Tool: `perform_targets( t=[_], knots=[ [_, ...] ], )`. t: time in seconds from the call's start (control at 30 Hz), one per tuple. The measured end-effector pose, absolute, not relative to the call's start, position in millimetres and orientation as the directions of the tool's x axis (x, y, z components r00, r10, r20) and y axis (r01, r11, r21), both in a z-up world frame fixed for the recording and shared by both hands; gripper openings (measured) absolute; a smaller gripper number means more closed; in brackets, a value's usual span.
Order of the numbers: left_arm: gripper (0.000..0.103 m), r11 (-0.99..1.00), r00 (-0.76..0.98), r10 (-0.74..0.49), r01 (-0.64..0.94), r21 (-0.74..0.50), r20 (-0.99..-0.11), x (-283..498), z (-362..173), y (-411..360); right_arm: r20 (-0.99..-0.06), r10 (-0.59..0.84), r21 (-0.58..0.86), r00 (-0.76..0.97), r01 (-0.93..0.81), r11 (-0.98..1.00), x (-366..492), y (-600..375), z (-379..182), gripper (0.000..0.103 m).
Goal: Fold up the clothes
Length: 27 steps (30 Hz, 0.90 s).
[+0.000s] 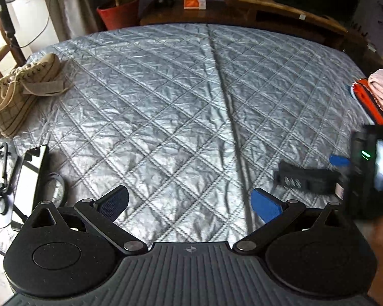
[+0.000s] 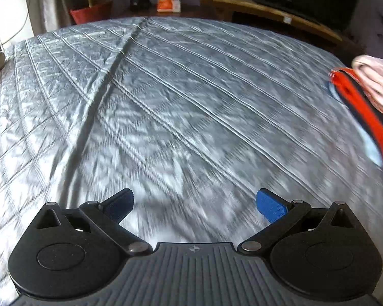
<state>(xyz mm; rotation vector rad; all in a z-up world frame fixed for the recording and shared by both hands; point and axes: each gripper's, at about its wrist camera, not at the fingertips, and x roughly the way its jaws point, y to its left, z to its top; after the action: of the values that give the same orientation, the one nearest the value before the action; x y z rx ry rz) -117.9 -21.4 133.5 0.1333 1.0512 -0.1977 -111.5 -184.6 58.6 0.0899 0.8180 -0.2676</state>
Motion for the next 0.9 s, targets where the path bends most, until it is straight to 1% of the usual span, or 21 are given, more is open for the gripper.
perform_targets(
  t=[0.13, 0.23, 0.4, 0.57, 0.63, 0.73, 0.9],
  knots=[
    [0.103, 0.978, 0.475, -0.071, 0.205, 0.031, -0.877, -114, 140, -10, -0.718, -0.185, -0.033, 0.671, 0.233, 0.972, -72, -181, 29, 0.103],
    [0.103, 0.98, 0.488, -0.08, 0.198, 0.021, -0.869, -117, 154, -4, -0.702, -0.177, -0.031, 0.689, 0.219, 0.975, -53, -178, 12, 0.103],
    [0.103, 0.982, 0.518, -0.102, 0.189, -0.003, -0.849, -126, 176, 0, -0.652, -0.186, 0.013, 0.735, 0.256, 0.966, -64, -172, 7, 0.103],
    [0.103, 0.975, 0.543, -0.123, 0.223, 0.002, -0.831, -149, 205, -11, -0.65, -0.184, 0.017, 0.737, 0.256, 0.966, -64, -176, 6, 0.103],
    [0.103, 0.971, 0.545, -0.13, 0.24, 0.005, -0.828, -158, 215, -18, -0.649, -0.188, 0.011, 0.737, 0.256, 0.967, -46, -160, -1, 0.103],
    [0.103, 0.959, 0.555, -0.169, 0.282, -0.007, -0.815, -179, 233, -31, -0.65, -0.184, 0.016, 0.737, 0.256, 0.967, -61, -174, 4, 0.103],
    [0.103, 0.939, 0.567, -0.199, 0.344, 0.01, -0.799, -219, 260, -53, -0.65, -0.184, 0.017, 0.737, 0.256, 0.967, -63, -177, 5, 0.103]
  ],
)
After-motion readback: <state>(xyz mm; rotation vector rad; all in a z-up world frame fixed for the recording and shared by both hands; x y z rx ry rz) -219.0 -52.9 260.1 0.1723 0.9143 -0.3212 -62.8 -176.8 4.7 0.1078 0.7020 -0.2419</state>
